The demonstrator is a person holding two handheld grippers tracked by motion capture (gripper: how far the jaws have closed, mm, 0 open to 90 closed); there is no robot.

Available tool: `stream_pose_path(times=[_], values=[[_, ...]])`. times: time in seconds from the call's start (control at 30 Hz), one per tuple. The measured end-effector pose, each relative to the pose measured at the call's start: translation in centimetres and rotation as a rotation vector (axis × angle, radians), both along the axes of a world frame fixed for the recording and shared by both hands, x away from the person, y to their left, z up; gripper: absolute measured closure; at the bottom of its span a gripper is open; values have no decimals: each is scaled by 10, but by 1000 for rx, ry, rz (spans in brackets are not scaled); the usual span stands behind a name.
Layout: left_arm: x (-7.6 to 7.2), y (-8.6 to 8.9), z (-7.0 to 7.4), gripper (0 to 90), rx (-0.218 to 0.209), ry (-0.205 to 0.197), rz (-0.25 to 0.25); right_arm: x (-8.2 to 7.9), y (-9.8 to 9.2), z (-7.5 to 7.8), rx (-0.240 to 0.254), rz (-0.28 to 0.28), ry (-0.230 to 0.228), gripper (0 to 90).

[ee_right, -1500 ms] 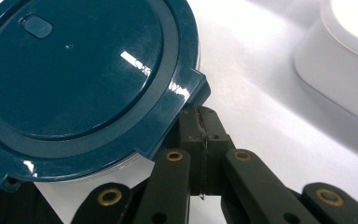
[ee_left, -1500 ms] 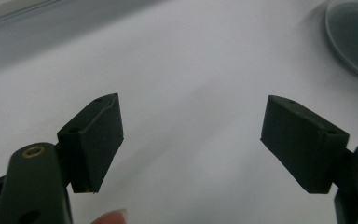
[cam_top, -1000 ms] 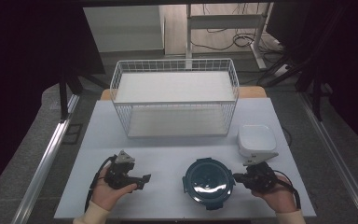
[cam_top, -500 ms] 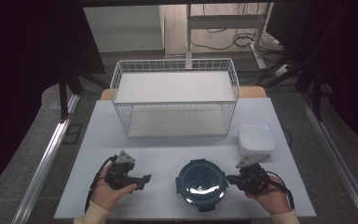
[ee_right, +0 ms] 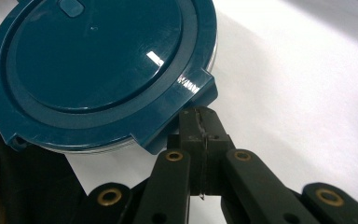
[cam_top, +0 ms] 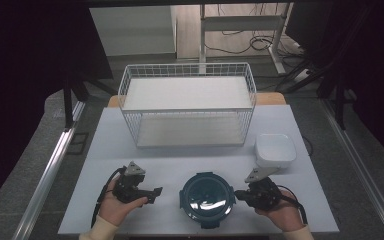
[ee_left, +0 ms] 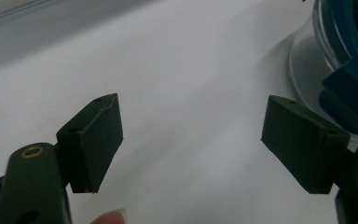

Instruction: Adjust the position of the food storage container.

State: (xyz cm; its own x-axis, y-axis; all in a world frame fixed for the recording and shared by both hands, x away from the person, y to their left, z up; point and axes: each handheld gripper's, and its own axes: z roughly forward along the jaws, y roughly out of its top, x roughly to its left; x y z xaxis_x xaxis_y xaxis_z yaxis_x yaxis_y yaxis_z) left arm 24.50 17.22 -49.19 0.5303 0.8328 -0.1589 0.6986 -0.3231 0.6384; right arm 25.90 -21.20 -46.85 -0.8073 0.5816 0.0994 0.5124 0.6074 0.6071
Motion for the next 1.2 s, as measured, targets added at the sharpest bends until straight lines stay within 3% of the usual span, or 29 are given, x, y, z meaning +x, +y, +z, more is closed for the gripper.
stream_pose_path(times=[0.23, 0.43, 0.53, 0.77, 0.8, 0.9, 0.93, 1.0, 1.07, 1.1, 1.2], values=[[0, 1, 1, 197, -7, -2, -3, -3, 12, -2, 25, 36, 13, 897], [0, 5, 3, 197, -20, -7, 4, 1, 9, -4, 49, 47, 30, 896], [0, 5, 3, 197, -26, -13, 6, 4, 7, -10, 38, 31, 32, 896], [-1, 10, 7, 198, -81, -29, 14, 9, -5, -11, 68, -37, 44, 893], [-1, 11, 7, 197, -84, -26, 17, 11, -9, -11, 87, -71, 45, 850], [-1, 12, 6, 197, -90, -17, 22, 12, -11, -9, 125, -96, 69, 666], [-1, 12, 6, 196, -90, -17, 22, 12, -11, -9, 125, -96, 69, 666], [-2, 11, 7, 196, -88, -17, 23, 11, -11, -8, 124, -131, 57, 493], [-2, 10, 7, 195, -88, -14, 24, 10, -10, -8, 119, -141, 50, 463], [-2, 7, 9, 193, -82, -16, 16, 11, -10, -7, 122, -164, 53, 394], [-3, 4, 10, 190, -83, -15, 9, 11, -11, -6, 141, -195, 63, 321]])
